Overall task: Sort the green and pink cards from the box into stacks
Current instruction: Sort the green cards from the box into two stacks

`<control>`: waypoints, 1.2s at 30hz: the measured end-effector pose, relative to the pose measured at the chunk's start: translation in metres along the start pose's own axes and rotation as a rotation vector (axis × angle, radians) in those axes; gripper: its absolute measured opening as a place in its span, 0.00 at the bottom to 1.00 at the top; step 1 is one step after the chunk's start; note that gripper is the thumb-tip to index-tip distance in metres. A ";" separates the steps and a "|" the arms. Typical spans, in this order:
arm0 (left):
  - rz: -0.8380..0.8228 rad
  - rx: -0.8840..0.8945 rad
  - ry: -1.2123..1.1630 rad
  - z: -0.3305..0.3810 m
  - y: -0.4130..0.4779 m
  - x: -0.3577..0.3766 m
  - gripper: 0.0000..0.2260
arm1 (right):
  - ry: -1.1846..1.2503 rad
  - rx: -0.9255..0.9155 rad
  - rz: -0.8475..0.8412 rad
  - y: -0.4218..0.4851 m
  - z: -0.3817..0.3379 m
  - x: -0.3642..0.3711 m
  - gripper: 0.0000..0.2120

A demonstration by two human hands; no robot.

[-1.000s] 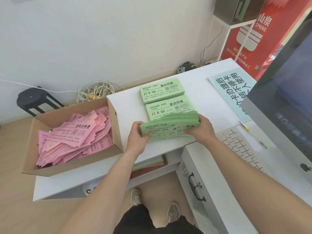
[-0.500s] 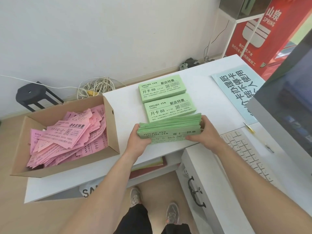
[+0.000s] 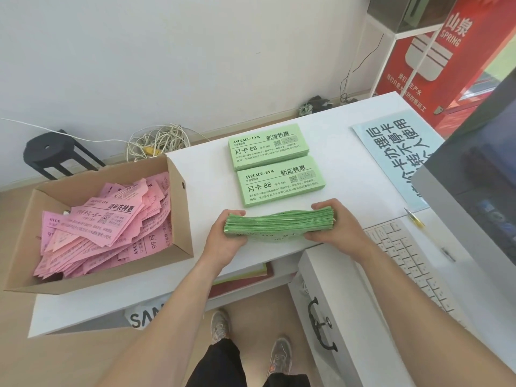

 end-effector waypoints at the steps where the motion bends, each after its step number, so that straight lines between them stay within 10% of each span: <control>1: -0.005 0.009 0.002 0.001 0.000 0.001 0.17 | -0.011 -0.009 -0.005 0.000 -0.001 -0.001 0.29; 36: -0.017 -0.060 0.020 0.002 0.015 -0.002 0.17 | -0.082 -0.048 -0.039 0.005 -0.025 -0.012 0.20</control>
Point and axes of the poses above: each hand's wrist, its own y-axis towards the middle knuckle, its own x-axis out of the palm, z = x × y, the point moved 8 cm from there along y, towards the middle knuckle, and after that the axes turned 5 degrees about -z, right-handed, at the moved point
